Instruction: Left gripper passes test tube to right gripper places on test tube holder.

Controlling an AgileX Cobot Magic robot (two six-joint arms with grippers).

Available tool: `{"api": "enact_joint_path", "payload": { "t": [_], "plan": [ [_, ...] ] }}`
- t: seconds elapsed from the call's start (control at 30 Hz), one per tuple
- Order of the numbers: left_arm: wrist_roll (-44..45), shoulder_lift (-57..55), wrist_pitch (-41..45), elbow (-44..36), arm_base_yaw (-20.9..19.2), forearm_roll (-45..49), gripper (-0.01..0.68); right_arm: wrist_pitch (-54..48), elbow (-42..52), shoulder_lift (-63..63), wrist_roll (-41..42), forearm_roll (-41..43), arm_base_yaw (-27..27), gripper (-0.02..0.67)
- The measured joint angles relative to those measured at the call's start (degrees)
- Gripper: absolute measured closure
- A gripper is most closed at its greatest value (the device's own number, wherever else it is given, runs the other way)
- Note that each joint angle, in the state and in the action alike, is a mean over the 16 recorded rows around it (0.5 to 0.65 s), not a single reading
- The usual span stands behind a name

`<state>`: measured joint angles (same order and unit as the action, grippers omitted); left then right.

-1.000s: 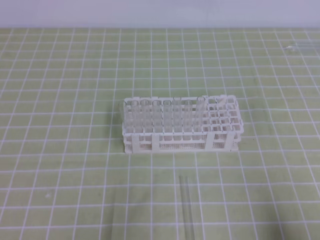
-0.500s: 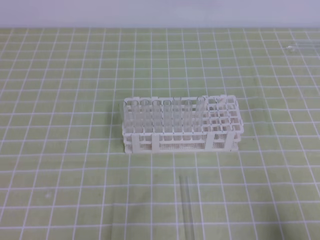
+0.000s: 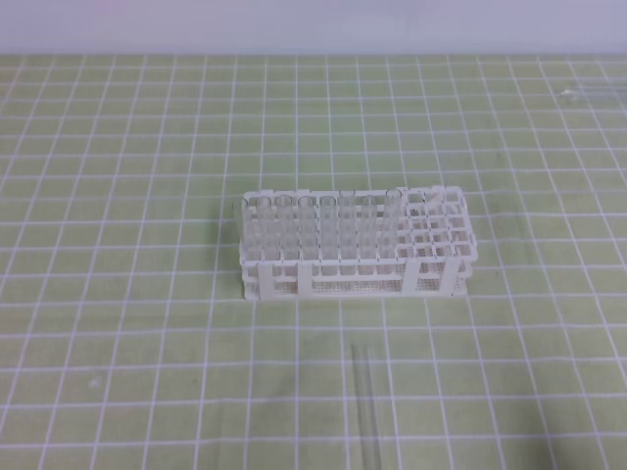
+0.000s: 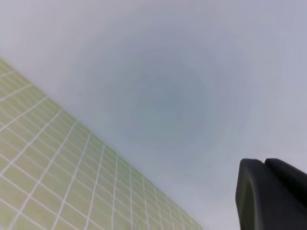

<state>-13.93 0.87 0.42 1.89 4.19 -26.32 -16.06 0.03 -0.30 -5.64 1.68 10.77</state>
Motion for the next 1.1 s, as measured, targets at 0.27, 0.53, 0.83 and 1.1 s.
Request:
{"api": "enact_joint_path", "payload": {
  "t": [0.27,0.53,0.83,1.1],
  "plan": [
    [6.72,-6.23,23.47,13.71,0.04,0.0,0.675,0.0,0.0,0.0,0.0,0.0,0.0,0.666],
    [22.48,-25.35,54.13,36.11,0.35,0.15,0.675,0.0,0.0,0.0,0.0,0.0,0.0,0.666],
    [25.75,-51.15,68.76,53.4,10.42,4.94,0.675,0.0,0.0,0.02,0.0,0.0,0.0,0.666],
    [16.77,-68.05,64.65,58.71,31.42,15.45,0.675,0.0,0.0,0.07,0.0,0.0,0.0,0.666]
  ]
}}
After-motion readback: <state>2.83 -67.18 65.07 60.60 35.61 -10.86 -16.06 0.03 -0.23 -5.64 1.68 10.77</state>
